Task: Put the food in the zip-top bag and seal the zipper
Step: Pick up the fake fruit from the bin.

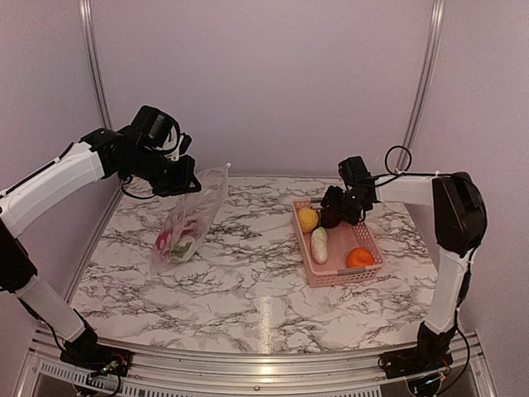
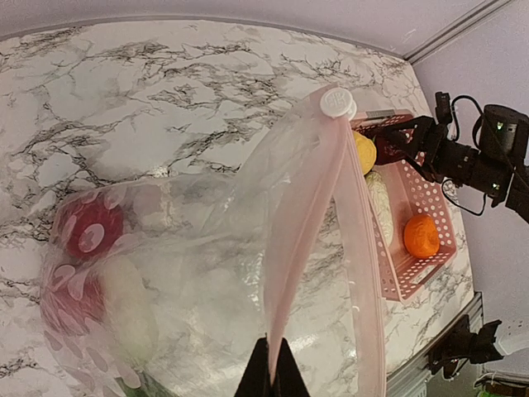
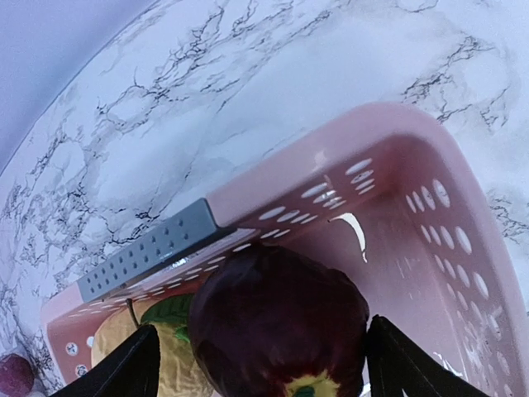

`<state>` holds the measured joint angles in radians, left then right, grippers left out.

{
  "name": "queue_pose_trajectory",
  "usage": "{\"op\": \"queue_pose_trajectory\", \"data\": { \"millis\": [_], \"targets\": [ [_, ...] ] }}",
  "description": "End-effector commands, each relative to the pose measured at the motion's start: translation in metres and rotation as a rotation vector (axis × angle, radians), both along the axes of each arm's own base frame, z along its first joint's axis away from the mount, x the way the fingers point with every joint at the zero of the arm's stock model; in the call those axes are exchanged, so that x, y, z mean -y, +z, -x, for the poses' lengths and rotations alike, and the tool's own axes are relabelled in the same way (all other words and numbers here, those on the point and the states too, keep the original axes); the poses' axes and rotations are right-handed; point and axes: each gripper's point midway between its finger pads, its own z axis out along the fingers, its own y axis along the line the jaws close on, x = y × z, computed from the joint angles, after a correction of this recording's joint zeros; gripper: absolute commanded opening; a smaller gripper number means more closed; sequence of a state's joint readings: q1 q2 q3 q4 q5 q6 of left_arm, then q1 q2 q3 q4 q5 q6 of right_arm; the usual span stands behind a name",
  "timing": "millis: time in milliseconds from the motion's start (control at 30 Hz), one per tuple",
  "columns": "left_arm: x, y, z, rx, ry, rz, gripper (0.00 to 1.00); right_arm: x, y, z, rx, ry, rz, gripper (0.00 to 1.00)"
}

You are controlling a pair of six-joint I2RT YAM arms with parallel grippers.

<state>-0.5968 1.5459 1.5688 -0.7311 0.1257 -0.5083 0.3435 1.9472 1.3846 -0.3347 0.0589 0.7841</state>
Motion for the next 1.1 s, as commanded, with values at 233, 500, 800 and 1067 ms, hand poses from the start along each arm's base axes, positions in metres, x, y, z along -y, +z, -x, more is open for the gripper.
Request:
{"op": "queue_pose_trajectory", "data": {
  "millis": [233,500,800,1067],
  "targets": [
    [-0.004,0.001,0.006,-0.001,-0.007,-0.013,0.0,0.006,-0.004,-0.011,-0.012,-0.026,0.039,0.77],
    [-0.006,0.002,0.004,0.009,-0.002,-0.021,0.0,0.004,-0.008,0.009,-0.071,-0.014,0.004,0.82],
    [-0.003,0.001,0.003,0.009,-0.014,-0.022,0.0,0.006,-0.027,0.028,-0.116,-0.017,-0.028,0.8],
    [-0.001,0.003,0.002,0.014,-0.023,-0.02,0.0,0.006,-0.017,0.027,-0.084,-0.011,-0.035,0.68]
  ]
}}
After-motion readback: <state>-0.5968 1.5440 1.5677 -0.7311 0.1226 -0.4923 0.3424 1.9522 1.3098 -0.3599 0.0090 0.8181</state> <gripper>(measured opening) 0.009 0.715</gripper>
